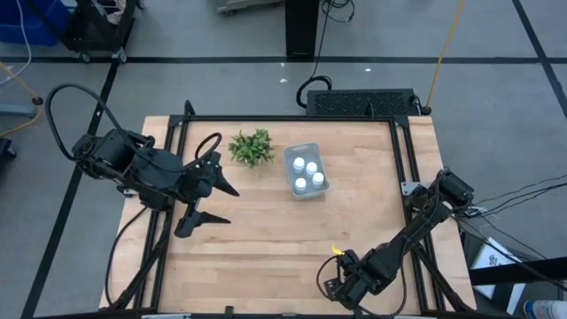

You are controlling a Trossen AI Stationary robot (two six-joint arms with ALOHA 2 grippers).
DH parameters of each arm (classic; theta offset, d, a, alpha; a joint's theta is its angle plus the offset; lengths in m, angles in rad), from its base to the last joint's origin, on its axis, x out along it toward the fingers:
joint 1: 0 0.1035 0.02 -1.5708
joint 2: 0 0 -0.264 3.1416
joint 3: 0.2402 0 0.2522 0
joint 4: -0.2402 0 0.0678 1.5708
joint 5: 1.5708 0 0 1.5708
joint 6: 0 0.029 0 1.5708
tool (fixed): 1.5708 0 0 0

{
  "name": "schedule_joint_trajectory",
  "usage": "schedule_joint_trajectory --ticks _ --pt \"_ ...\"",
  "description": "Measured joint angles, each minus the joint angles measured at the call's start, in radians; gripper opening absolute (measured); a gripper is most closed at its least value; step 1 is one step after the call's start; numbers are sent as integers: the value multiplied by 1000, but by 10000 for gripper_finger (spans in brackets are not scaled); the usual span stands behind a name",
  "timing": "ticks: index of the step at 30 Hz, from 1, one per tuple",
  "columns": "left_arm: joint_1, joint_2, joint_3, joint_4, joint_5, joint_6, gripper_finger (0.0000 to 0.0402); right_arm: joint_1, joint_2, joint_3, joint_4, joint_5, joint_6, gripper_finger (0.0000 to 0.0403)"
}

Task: Pick and place pill bottles into a basket
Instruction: Put the white pill bottle into the gray bin

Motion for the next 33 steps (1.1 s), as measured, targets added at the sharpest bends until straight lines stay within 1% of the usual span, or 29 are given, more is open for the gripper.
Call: schedule_joint_trajectory --ticks 8,11,14,19,22,27,33 --pt "0 0 0 0 0 7 301 5 1 1 -4 -11 -3 182" --pt "0 0 0 -1 -12 9 304 5 1 2 -4 -11 -3 162" --pt "0 0 0 -3 -18 9 307 5 1 2 -3 -11 -3 154" --pt "0 0 0 -5 -18 10 305 5 -4 2 -5 0 6 162" --pt "0 0 0 -18 -20 10 303 2 -23 1 -6 59 12 160" --pt "9 0 0 -37 -63 1 309 -19 -93 1 -29 204 15 154" --pt "26 0 0 -38 -78 -2 309 -78 -213 1 -101 423 -32 157"
